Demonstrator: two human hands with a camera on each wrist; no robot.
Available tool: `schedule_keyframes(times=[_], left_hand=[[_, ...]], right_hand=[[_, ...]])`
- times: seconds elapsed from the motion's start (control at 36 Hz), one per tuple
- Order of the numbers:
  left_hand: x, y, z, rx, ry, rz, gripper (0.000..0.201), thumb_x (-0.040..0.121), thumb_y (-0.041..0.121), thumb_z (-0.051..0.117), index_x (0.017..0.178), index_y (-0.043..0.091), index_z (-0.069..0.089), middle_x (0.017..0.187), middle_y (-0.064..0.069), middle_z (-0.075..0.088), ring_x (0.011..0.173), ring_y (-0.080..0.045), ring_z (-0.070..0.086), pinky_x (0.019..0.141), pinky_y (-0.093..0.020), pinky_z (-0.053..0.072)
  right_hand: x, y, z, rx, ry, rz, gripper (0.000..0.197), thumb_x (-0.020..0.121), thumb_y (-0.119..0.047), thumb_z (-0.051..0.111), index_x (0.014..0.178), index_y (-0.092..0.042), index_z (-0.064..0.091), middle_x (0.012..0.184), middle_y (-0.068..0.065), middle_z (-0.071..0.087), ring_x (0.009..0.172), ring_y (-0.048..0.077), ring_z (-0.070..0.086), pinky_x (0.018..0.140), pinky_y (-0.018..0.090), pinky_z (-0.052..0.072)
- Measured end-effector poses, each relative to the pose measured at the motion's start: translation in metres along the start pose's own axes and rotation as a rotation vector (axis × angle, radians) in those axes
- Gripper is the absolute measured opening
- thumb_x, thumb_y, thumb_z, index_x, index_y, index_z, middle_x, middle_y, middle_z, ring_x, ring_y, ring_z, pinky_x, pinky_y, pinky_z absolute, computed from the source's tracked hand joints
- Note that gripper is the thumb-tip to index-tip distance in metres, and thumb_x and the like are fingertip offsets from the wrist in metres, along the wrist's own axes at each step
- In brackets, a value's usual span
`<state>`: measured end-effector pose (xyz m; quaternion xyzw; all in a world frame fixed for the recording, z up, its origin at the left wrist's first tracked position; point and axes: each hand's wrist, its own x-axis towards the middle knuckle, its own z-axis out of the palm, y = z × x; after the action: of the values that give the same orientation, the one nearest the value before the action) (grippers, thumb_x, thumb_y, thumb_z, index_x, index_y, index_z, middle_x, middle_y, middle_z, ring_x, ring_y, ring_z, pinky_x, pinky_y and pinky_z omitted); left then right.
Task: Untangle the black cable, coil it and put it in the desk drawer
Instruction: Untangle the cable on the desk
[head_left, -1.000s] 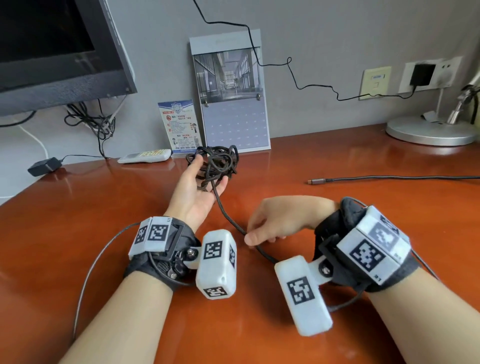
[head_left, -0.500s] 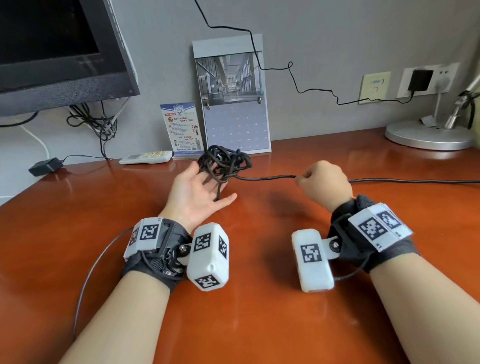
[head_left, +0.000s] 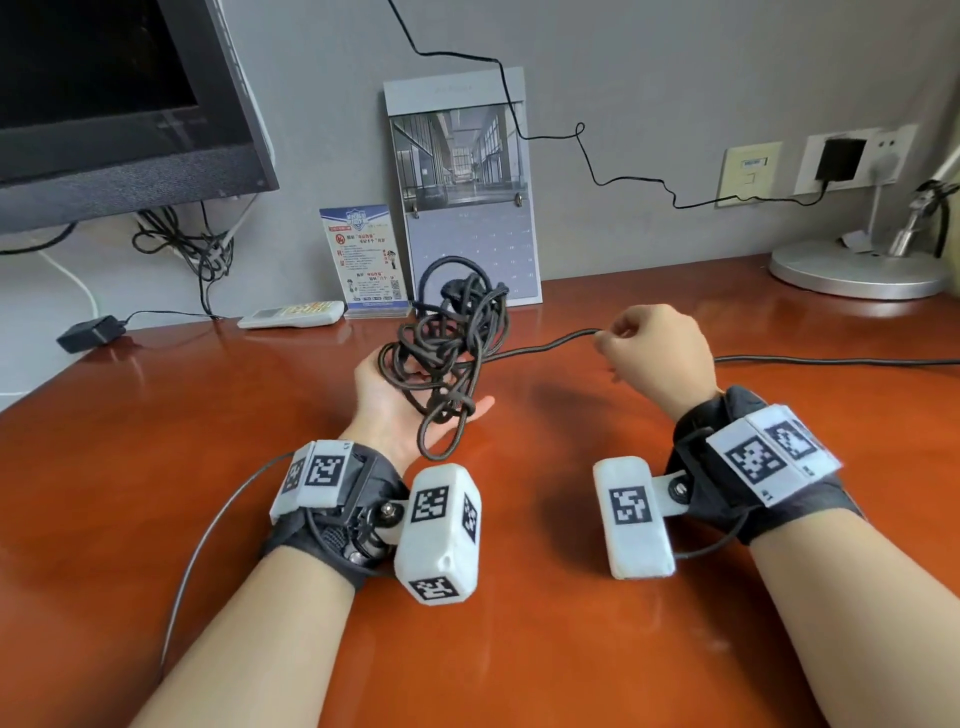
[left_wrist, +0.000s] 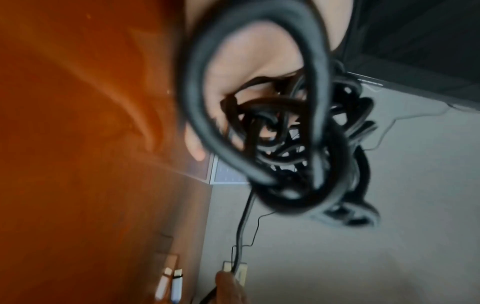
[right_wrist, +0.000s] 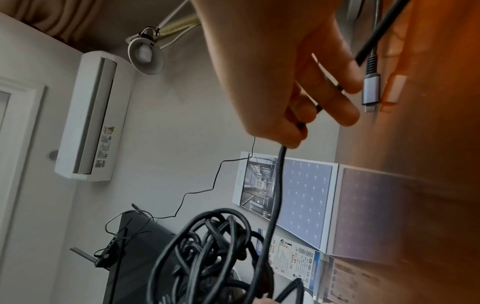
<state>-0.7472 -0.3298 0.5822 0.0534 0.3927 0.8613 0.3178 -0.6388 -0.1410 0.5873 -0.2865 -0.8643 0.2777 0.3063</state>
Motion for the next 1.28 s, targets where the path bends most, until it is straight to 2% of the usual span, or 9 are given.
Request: schedule_keyframes(times=[0.17,0.25,0.5,0.61,0.89,1.0,1.08,1.19,1.28], left_hand=[[0.003,0.006,0.0,0.153,0.049,0.159,0.016,0.077,0.022,0.05,0.07,0.01,0.057,0.08,-0.008,0.055,0.067,-0.025,0.055,0.069,-0.035,0.043],[-0.003,0.006,0.003,0.291,-0.102,0.212,0.036,0.093,0.012,0.036,0.059,0.014,0.047,0.062,0.001,0.049,0.055,-0.016,0.054,0.058,-0.027,0.042],[-0.021,-0.003,0.017,1.06,-0.383,0.39,0.02,0.07,0.017,0.053,0.073,0.03,0.067,0.101,0.004,0.055,0.093,0.002,0.052,0.082,-0.013,0.037],[-0.024,-0.005,0.02,1.162,-0.456,0.48,0.027,0.086,-0.003,0.06,0.077,0.022,0.063,0.089,0.006,0.047,0.074,0.014,0.052,0.074,-0.002,0.035],[-0.017,0.004,0.012,1.165,-0.143,0.723,0.021,0.075,0.008,0.077,0.089,0.021,0.068,0.094,0.018,0.064,0.086,0.021,0.054,0.078,0.005,0.032],[-0.014,0.006,0.006,1.1,-0.061,0.592,0.022,0.074,0.017,0.079,0.086,0.031,0.067,0.118,0.01,0.054,0.11,0.006,0.047,0.097,-0.015,0.03],[-0.021,0.005,0.009,1.006,-0.123,0.362,0.027,0.06,0.031,0.08,0.08,0.041,0.065,0.134,-0.002,0.048,0.125,-0.017,0.044,0.107,-0.041,0.037],[-0.02,0.004,0.011,0.842,-0.218,0.297,0.037,0.081,-0.009,0.062,0.095,0.025,0.055,0.112,0.005,0.062,0.112,-0.015,0.058,0.094,-0.035,0.046],[-0.021,0.003,0.015,0.748,-0.197,0.319,0.055,0.081,-0.023,0.049,0.116,0.019,0.046,0.134,0.0,0.048,0.118,-0.016,0.056,0.094,-0.039,0.049]], right_hand=[[-0.003,-0.002,0.002,-0.006,-0.191,0.034,0.015,0.084,-0.015,0.052,0.082,-0.019,0.066,0.088,0.01,0.07,0.082,0.03,0.067,0.081,0.041,0.055],[-0.002,-0.001,0.003,0.035,-0.247,0.086,0.021,0.087,-0.018,0.05,0.089,-0.008,0.069,0.088,0.013,0.07,0.082,0.031,0.068,0.08,0.045,0.056],[-0.01,-0.019,-0.001,0.572,-0.451,0.15,0.048,0.099,-0.049,0.033,0.117,-0.015,0.061,0.107,0.005,0.069,0.091,0.023,0.069,0.07,0.038,0.057],[-0.014,-0.019,0.002,0.711,-0.589,0.146,0.055,0.091,-0.061,0.04,0.129,-0.023,0.052,0.119,0.001,0.063,0.092,0.023,0.07,0.067,0.038,0.056],[-0.013,-0.018,0.009,0.864,-0.358,0.101,0.029,0.089,-0.002,0.054,0.109,-0.021,0.047,0.109,0.006,0.059,0.079,0.019,0.058,0.07,0.035,0.05],[-0.011,-0.017,0.015,0.716,-0.288,-0.002,0.033,0.082,0.01,0.049,0.082,-0.023,0.051,0.087,-0.001,0.054,0.077,0.022,0.051,0.07,0.038,0.041],[-0.013,-0.017,0.014,0.654,-0.261,-0.085,0.03,0.077,0.018,0.048,0.092,-0.008,0.055,0.084,0.003,0.051,0.072,0.02,0.046,0.064,0.032,0.038],[-0.014,-0.02,0.009,0.672,-0.176,-0.162,0.042,0.073,0.026,0.043,0.076,-0.015,0.054,0.078,0.006,0.054,0.066,0.008,0.048,0.06,0.019,0.04],[-0.015,-0.023,0.008,0.695,-0.143,-0.212,0.039,0.072,0.027,0.038,0.072,-0.007,0.057,0.076,0.004,0.06,0.066,0.002,0.052,0.063,0.012,0.042]])
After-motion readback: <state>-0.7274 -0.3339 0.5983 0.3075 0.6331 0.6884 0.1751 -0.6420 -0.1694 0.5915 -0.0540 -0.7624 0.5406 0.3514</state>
